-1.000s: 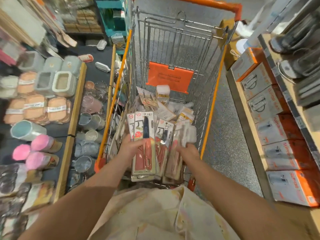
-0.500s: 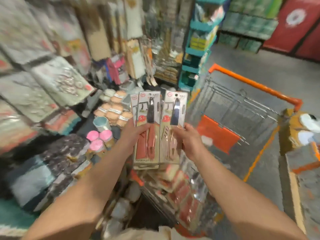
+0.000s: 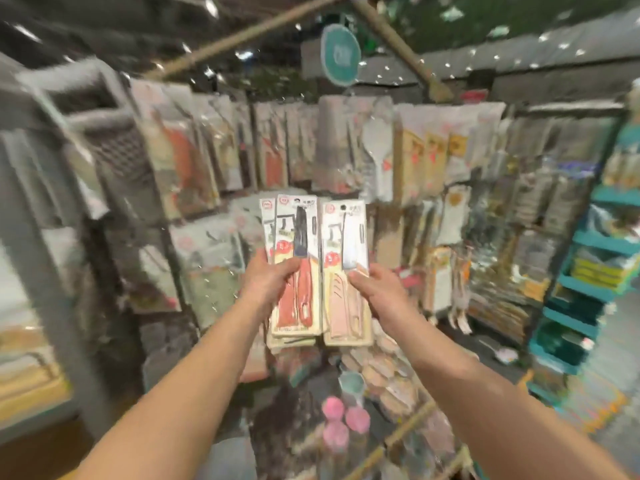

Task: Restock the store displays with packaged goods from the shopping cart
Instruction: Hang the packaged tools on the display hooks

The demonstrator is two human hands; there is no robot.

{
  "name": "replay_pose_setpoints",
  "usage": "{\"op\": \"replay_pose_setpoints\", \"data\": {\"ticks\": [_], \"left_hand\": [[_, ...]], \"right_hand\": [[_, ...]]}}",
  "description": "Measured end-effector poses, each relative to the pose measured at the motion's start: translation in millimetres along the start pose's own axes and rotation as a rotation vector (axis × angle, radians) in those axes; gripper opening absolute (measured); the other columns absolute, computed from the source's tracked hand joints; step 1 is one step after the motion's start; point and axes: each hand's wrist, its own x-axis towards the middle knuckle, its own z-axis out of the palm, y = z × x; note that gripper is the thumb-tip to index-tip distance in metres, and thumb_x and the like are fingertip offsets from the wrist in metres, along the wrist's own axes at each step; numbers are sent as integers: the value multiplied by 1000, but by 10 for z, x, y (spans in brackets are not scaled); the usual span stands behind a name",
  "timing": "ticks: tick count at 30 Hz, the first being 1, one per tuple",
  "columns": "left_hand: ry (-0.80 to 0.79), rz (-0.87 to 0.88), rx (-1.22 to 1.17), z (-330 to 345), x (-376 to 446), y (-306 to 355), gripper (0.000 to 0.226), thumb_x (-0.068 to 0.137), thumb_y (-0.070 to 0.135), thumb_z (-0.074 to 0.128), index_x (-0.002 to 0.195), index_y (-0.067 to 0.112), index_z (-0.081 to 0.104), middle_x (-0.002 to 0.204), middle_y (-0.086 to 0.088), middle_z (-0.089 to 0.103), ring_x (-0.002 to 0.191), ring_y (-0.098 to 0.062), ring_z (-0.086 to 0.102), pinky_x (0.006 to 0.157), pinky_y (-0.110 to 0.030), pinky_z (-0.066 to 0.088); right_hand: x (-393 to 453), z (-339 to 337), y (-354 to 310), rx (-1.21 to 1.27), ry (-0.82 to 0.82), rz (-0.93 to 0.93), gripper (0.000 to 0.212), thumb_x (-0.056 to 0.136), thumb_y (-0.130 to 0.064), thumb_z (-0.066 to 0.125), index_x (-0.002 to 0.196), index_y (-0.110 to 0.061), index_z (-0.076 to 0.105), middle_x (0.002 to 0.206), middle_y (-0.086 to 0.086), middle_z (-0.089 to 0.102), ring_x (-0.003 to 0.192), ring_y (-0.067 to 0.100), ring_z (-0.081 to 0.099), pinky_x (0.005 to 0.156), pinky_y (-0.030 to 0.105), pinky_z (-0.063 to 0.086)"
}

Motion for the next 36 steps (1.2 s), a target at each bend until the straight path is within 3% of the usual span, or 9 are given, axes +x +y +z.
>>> {"op": "replay_pose_setpoints", "data": {"ticks": [3,5,8,11,15,20,30,33,36], "left_hand": [[75,32,-1,-142,171,130,27,86,4,70,102,21,57,97,-5,73,74,-14,71,65,-28,57],[110,24,-31,-197,257,150,28,86,1,69,107,16,58,93,-5,74,74,-15,73,64,-30,59],[134,-2,-31,-259,353,218,31,86,2,70,114,11,58,97,-8,74,87,-26,72,83,-44,59],[176,17,-33,-302,487,344,25,87,-2,67,103,15,59,94,-5,72,84,-22,70,78,-38,57],[203,66,-27,-332,703,651,24,87,-2,67,101,16,58,98,-6,71,87,-22,69,78,-35,56],[223,132,88,-311,994,1028,23,85,9,72,102,16,59,100,-8,73,93,-29,71,87,-45,56],[149,160,-23,-12,1270,1162,19,88,5,69,102,14,59,95,-10,73,81,-23,72,77,-36,58],[131,131,-69,21,1271,1107,23,89,4,68,108,11,58,96,-11,73,75,-20,72,69,-32,57],[123,123,-101,28,1264,1051,28,89,3,67,115,9,57,101,-13,73,82,-23,72,72,-35,58]], "right_hand": [[302,227,-89,-87,0,-31,50,76,-44,74,111,-9,64,108,8,70,97,23,68,92,44,53],[497,318,-116,-138,-41,-49,65,74,-54,69,119,-8,59,117,5,65,95,20,64,85,39,53],[726,434,-244,-153,-85,-68,55,84,-45,66,123,-8,55,127,1,62,106,22,62,94,40,51],[939,507,-437,-110,-114,-87,48,89,-42,63,127,-16,53,121,3,65,108,22,64,97,45,51],[1247,525,-779,-72,-120,-164,29,90,-37,63,112,-20,59,107,3,71,95,22,69,91,50,54],[1554,394,-1143,-47,27,-233,56,95,-33,61,143,-8,47,138,7,54,126,28,53,96,35,42],[1963,313,-1615,-29,83,-287,56,94,-32,61,144,-9,47,141,5,53,127,28,52,106,44,44],[2047,380,-1634,-26,77,-249,48,91,-35,60,132,-9,57,129,10,62,115,33,61,87,36,49],[2126,423,-1658,-42,92,-237,27,91,-36,57,106,-14,55,112,10,64,79,24,62,61,27,42]]}}
